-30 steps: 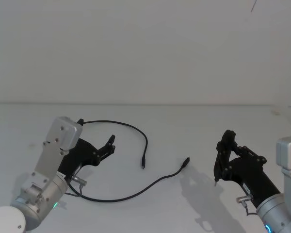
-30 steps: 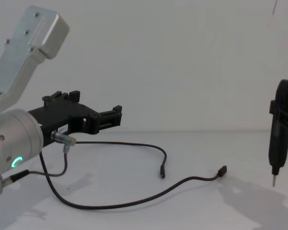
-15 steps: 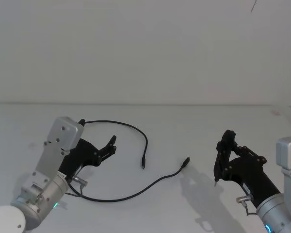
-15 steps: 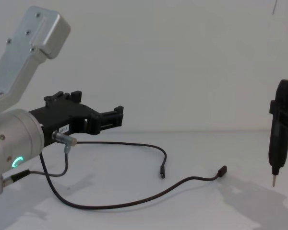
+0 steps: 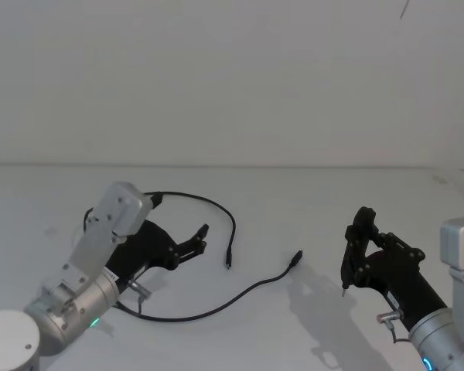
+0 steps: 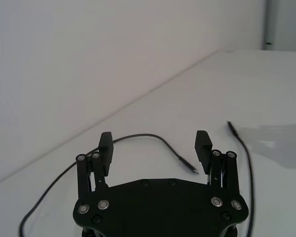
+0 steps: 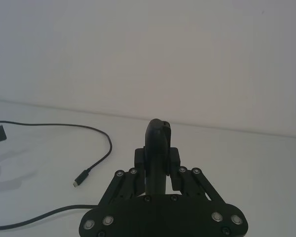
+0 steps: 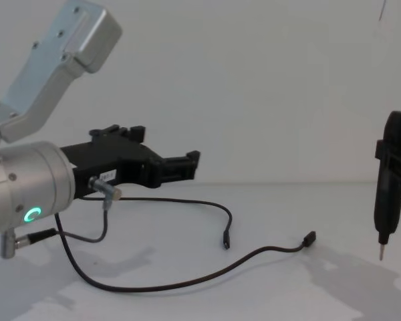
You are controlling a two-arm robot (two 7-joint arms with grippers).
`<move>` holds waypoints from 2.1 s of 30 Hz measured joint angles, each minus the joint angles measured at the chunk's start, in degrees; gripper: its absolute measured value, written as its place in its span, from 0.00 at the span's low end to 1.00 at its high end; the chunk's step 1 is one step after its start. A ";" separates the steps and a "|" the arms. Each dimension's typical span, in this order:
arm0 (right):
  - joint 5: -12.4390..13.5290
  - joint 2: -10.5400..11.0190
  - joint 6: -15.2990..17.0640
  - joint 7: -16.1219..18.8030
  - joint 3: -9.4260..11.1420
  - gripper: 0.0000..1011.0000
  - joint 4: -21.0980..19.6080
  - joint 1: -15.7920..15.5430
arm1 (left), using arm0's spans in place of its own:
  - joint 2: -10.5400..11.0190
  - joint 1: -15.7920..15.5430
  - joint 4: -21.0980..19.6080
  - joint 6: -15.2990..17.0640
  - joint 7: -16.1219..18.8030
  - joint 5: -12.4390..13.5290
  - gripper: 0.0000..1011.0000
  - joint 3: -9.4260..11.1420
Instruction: Pick up the data cable with the one hand.
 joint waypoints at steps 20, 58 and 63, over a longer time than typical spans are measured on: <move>0.00 0.00 0.00 0.00 0.00 0.28 0.00 0.00 | 1.59 -9.34 0.29 12.92 -16.78 -2.83 0.99 6.00; 0.00 0.00 0.00 0.00 0.00 0.28 0.00 0.00 | -8.49 -17.48 8.69 39.69 -14.76 -1.03 0.99 10.51; 0.00 0.00 0.00 0.00 0.00 0.28 0.00 0.00 | -9.57 -17.68 9.84 41.43 -14.32 -1.15 0.99 10.25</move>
